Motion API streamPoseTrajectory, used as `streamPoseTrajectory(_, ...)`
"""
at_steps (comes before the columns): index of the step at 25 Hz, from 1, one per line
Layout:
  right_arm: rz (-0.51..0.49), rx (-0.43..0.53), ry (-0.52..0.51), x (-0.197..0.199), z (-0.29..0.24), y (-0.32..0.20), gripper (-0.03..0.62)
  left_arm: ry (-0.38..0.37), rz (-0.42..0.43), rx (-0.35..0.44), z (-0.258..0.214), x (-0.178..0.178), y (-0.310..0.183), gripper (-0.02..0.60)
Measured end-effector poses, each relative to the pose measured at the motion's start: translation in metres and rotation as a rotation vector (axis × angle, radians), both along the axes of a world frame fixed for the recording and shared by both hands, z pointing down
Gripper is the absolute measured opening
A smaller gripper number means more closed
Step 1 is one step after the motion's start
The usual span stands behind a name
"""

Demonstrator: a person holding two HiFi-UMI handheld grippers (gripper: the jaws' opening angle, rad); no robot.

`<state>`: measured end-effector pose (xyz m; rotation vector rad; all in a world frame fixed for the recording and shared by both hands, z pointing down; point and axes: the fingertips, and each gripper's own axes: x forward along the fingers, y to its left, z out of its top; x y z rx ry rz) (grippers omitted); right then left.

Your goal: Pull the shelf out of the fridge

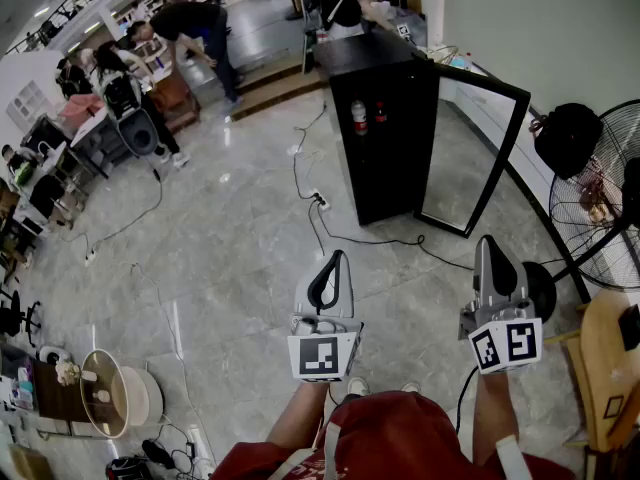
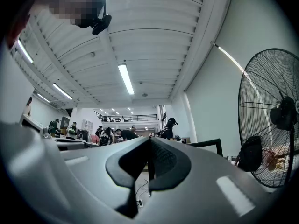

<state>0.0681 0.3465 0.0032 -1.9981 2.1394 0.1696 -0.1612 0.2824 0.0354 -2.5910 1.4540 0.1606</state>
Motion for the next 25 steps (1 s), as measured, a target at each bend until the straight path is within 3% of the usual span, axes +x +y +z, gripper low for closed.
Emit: streamPoseTrajectory(25, 0.021, -0.013, -0.001, -0.037, 0.003, -0.005, -0.002, 0.031, 0.025, -0.031, 0.002, -0.029, -0.005, -0.002)
